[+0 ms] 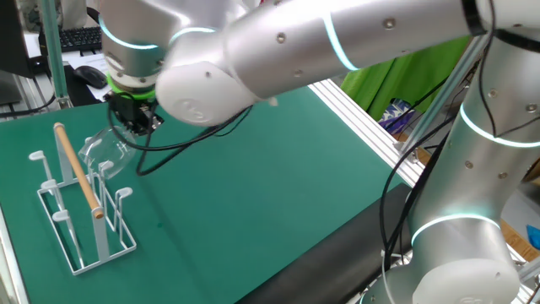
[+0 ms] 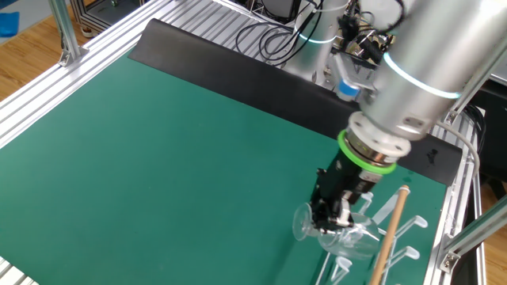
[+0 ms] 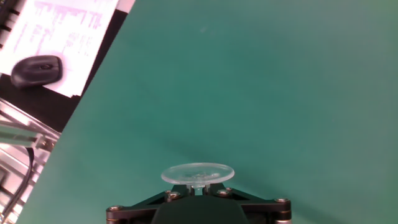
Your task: Put the cup on the cup rack
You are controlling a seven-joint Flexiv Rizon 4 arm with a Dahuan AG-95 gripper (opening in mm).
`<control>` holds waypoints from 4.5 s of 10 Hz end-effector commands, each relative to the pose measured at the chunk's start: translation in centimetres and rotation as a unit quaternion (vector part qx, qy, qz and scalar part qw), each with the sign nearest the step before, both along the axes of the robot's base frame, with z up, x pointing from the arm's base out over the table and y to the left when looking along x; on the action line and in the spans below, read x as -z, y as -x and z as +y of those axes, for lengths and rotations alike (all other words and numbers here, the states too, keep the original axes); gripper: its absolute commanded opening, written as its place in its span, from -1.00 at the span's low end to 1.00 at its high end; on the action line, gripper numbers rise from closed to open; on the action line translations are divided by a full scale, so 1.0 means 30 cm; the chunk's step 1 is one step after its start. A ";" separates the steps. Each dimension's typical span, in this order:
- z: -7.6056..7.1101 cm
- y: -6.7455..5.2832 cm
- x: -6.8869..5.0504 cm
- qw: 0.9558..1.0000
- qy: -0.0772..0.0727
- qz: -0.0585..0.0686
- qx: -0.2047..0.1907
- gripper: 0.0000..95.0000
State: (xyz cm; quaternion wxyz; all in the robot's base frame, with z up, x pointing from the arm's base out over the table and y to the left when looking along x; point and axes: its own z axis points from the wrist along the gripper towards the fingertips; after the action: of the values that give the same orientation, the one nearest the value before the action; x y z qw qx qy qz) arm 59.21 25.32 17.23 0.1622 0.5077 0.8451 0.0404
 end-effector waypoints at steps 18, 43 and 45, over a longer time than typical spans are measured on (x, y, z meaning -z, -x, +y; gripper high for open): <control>0.012 0.004 0.011 0.997 0.042 -0.063 -0.016 -1.00; 0.041 0.033 -0.112 0.987 0.028 0.096 -0.123 0.20; 0.029 0.030 -0.131 0.984 0.017 0.113 -0.138 0.20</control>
State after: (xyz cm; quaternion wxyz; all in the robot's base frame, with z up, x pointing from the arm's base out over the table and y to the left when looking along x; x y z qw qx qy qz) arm 58.39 26.23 20.90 0.0768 0.3891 0.9179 -0.0101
